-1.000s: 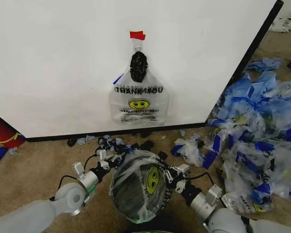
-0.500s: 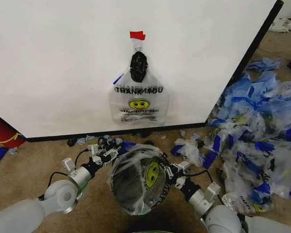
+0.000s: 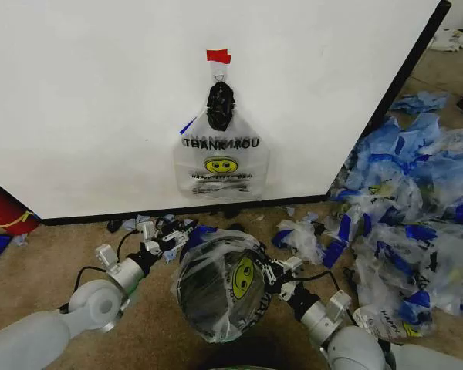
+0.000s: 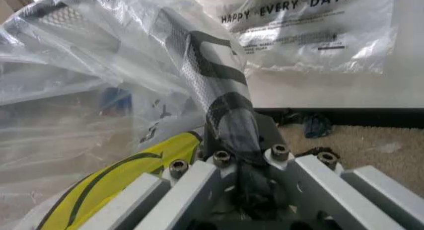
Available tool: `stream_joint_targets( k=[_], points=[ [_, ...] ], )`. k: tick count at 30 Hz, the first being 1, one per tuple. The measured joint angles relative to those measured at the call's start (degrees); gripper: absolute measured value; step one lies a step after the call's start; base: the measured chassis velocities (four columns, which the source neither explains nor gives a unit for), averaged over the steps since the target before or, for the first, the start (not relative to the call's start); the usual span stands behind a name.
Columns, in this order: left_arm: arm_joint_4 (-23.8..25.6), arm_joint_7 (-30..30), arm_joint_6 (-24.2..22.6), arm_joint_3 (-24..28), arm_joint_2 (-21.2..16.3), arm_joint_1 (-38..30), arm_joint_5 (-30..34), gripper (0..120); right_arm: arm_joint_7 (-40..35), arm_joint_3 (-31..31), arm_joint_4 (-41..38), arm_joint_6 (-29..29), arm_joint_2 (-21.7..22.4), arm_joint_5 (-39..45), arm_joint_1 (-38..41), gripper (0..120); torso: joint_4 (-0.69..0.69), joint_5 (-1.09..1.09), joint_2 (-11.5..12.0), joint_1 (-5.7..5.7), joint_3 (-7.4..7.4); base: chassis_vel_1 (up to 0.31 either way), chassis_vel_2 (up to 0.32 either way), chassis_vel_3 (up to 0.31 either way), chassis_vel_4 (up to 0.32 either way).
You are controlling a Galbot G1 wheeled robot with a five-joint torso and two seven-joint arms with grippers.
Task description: Pick up the garbage bag from the wall and place it over the trash bin.
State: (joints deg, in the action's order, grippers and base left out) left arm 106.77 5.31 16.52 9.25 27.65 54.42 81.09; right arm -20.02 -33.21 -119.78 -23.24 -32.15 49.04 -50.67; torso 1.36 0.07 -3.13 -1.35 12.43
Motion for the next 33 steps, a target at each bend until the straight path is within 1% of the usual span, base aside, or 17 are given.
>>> stream_joint_targets(
  k=[2,5,6,9,11,14,15,17,18,19,22,23,24,27,30,31,33],
  points=[
    [1.02,-1.60,-0.98,-3.66,-0.40,2.52,-2.10,100,-0.55,0.70,0.51,0.04,-0.56,-0.19,-0.22,0,-0.01,0.00,0.00,0.00,0.00,0.000,0.000,0.000,0.000],
    [1.96,-2.67,-1.72,-5.45,-0.76,3.71,-3.10,100,-0.89,1.17,0.94,0.12,-0.98,-0.29,-0.27,0,-0.02,0.01,0.00,0.00,0.00,0.000,0.000,0.000,0.000],
    [4.60,-5.45,-3.11,-8.85,-1.62,5.47,-5.05,100,-1.57,2.29,1.93,0.20,-2.00,-0.76,-0.29,0,-0.02,-0.02,0.00,0.00,0.00,0.000,0.000,0.000,0.000],
    [8.73,-9.23,-4.49,-12.31,-2.46,6.49,-7.44,100,-3.04,3.77,3.20,0.73,-3.45,-1.89,-0.59,0,-0.02,-0.01,0.00,0.00,0.00,0.000,0.000,0.000,0.000],
    [10.57,-10.63,-4.93,-12.94,-2.69,6.42,-7.34,100,-3.76,4.58,3.65,0.87,-3.94,-2.69,-0.98,0,-0.01,-0.02,0.00,0.00,0.00,0.000,0.000,0.000,0.000],
    [17.71,-14.77,-5.96,-13.93,-3.43,6.07,-4.75,98,-5.18,6.61,5.16,1.14,-5.16,-4.57,-1.38,0,0.01,0.00,0.00,0.00,0.00,0.000,0.000,0.000,0.000],
    [18.29,-15.04,-6.02,-13.95,-3.49,6.05,-4.47,98,-5.27,6.72,5.25,1.18,-5.25,-4.67,-1.38,0,0.01,-0.01,0.00,0.00,0.00,0.000,0.000,0.000,0.000],
    [24.40,-17.29,-6.71,-14.03,-3.94,5.89,-1.12,98,-6.12,7.36,5.82,1.83,-6.05,-5.13,-1.07,0,0.01,-0.03,0.00,0.00,0.00,0.000,0.000,0.000,0.000],
    [24.40,-17.29,-6.71,-14.03,-3.94,5.89,-1.12,98,-6.12,7.36,5.82,1.83,-6.05,-5.13,-1.07,0,0.01,-0.03,0.00,0.00,0.00,0.000,0.000,0.000,0.000],
    [26.94,-18.33,-7.00,-13.97,-4.04,5.87,0.90,97,-6.44,7.47,5.97,2.09,-6.34,-5.18,-0.86,0,0.00,-0.02,0.00,0.00,0.00,0.000,0.000,0.000,0.000],
    [31.29,-20.60,-7.62,-13.45,-4.28,6.01,4.91,88,-6.82,7.64,6.16,2.55,-6.73,-5.22,-0.54,0,-0.01,-0.01,0.00,0.00,0.00,0.000,0.000,0.000,0.000],
    [33.12,-21.45,-7.88,-12.92,-4.43,6.23,6.83,82,-6.99,7.71,6.23,2.73,-6.88,-5.26,-0.42,0,-0.02,-0.01,0.00,0.00,0.00,0.000,0.000,0.000,0.000],
    [33.12,-21.45,-7.88,-12.92,-4.43,6.23,6.83,82,-6.99,7.71,6.23,2.73,-6.88,-5.26,-0.42,0,-0.02,-0.01,0.00,0.00,0.00,0.000,0.000,0.000,0.000],
    [36.20,-21.98,-8.29,-11.53,-5.14,6.29,11.27,67,-7.39,7.95,6.75,3.28,-6.99,-5.56,0.03,0,-0.01,0.00,0.00,0.00,0.00,0.000,0.000,0.000,0.000],
    [37.09,-22.00,-8.54,-8.47,-5.78,5.73,15.84,54,-9.13,8.14,6.79,4.85,-7.82,-6.81,0.96,0,0.00,0.00,0.00,0.00,0.00,0.000,0.000,0.000,0.000],
    [37.09,-22.00,-8.54,-8.47,-5.78,5.73,15.84,54,-9.13,8.14,6.79,4.85,-7.82,-6.81,0.96,0,0.00,0.00,0.00,0.00,0.00,0.000,0.000,0.000,0.000],
    [37.08,-22.01,-8.65,-6.52,-5.80,5.77,17.01,47,-9.42,8.30,6.73,5.06,-8.29,-8.01,1.40,0,-0.01,0.00,0.00,0.00,0.00,0.000,0.000,0.000,0.000]
  ],
)
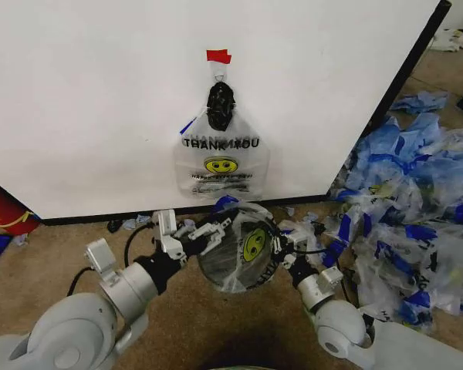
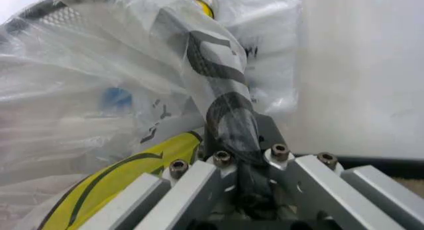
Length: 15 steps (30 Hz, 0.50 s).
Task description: Pick up the garbage bag from the wall and place it over the trash bin.
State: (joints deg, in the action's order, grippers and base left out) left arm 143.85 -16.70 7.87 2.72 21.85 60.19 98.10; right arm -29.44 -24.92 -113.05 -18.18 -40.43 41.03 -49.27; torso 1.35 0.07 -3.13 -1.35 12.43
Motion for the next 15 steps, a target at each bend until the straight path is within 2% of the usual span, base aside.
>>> stream_joint_targets(
  k=[5,6,8,11,12,15],
  points=[
    [-1.97,0.05,0.11,4.19,1.19,-1.03,0.98,25,-0.59,-0.94,-1.13,0.71,-0.80,-1.32,1.22,0,0.02,0.01,0.00,0.00,0.00,0.000,0.000,0.000,0.000],
    [-1.97,0.05,0.11,4.19,1.19,-1.03,0.98,25,-0.59,-0.94,-1.13,0.71,-0.80,-1.32,1.22,0,0.02,0.01,0.00,0.00,0.00,0.000,0.000,0.000,0.000],
    [-3.35,0.07,0.43,5.32,2.17,-1.40,1.13,18,-0.63,-2.31,-1.53,0.81,-1.23,-2.22,2.46,0,-0.02,-0.01,0.00,0.00,0.00,0.000,0.000,0.000,0.000],
    [-5.75,0.32,1.13,6.67,3.53,-2.47,1.25,7,-0.80,-3.37,-2.58,1.01,-1.11,-2.77,2.97,0,0.01,0.00,0.00,0.00,0.00,0.000,0.000,0.000,0.000],
    [-6.55,0.38,1.42,7.14,3.96,-2.72,1.25,1,-0.87,-3.55,-3.16,1.07,-0.96,-2.84,3.00,0,0.01,-0.01,0.00,0.00,0.00,0.000,0.000,0.000,0.000],
    [-7.93,0.46,1.73,7.80,4.54,-2.90,1.22,0,-0.93,-3.67,-4.09,1.13,-0.60,-2.92,2.93,0,0.01,0.00,0.00,0.00,0.00,0.000,0.000,0.000,0.000]
  ],
)
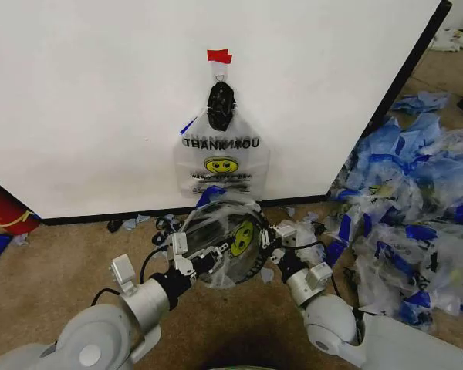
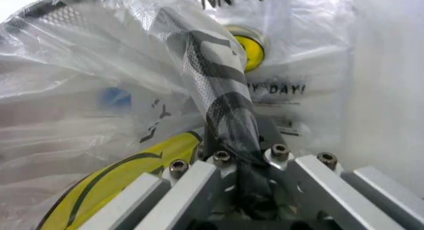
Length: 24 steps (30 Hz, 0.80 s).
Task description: Pick up the garbage bag from the wall and place it over the trash bin.
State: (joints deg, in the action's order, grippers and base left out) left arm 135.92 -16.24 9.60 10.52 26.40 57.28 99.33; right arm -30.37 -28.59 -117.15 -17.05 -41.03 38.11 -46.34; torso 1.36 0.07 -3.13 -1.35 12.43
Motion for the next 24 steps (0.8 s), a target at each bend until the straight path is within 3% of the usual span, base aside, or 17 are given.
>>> stream_joint_targets(
  k=[5,16,24],
  points=[
    [-2.16,-0.04,0.60,1.61,1.51,-0.47,-0.17,0,0.00,-0.05,-1.39,0.07,0.74,-0.17,-0.31,0,-0.01,0.00,0.00,0.00,0.00,0.000,0.000,0.000,0.000],
    [-7.94,-2.83,3.01,11.12,7.78,-8.11,-0.41,0,0.01,0.20,-2.54,-0.03,1.84,-1.77,-1.93,0,0.00,-0.01,0.00,0.00,0.00,0.000,0.000,0.000,0.000],
    [-10.14,-5.00,3.53,14.40,9.51,-12.67,1.01,0,-0.32,0.39,-2.90,-0.09,2.61,-2.91,-2.61,0,-0.01,-0.01,0.00,0.00,0.00,0.000,0.000,0.000,0.000]
  ],
)
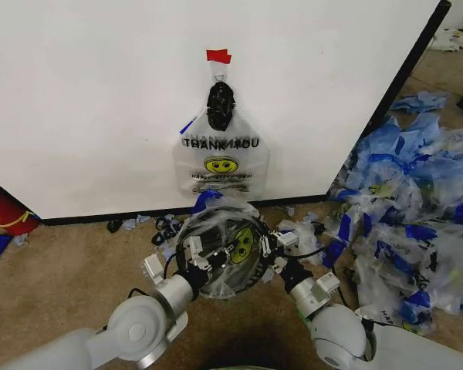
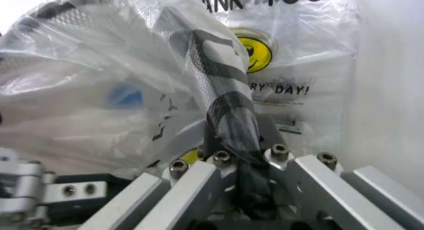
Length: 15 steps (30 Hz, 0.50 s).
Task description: Pick up the garbage bag from the wall and place it over the trash bin.
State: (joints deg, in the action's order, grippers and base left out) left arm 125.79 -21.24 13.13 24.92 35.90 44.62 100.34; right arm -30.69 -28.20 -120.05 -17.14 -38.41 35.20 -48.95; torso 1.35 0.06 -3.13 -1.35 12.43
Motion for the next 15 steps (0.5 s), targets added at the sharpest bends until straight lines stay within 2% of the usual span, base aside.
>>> stream_joint_targets(
  k=[9,15],
  points=[
    [-3.54,-3.58,1.65,2.49,4.49,-5.59,3.29,0,-0.68,-0.44,1.01,1.21,0.56,-4.26,0.04,0,0.00,0.00,0.00,0.00,0.00,0.000,0.000,0.000,0.000],
    [-5.16,-4.91,2.33,3.28,7.15,-6.73,3.89,0,-1.44,-0.70,0.98,2.57,0.60,-5.87,-0.16,0,0.00,0.01,0.00,0.00,0.00,0.000,0.000,0.000,0.000]
  ],
)
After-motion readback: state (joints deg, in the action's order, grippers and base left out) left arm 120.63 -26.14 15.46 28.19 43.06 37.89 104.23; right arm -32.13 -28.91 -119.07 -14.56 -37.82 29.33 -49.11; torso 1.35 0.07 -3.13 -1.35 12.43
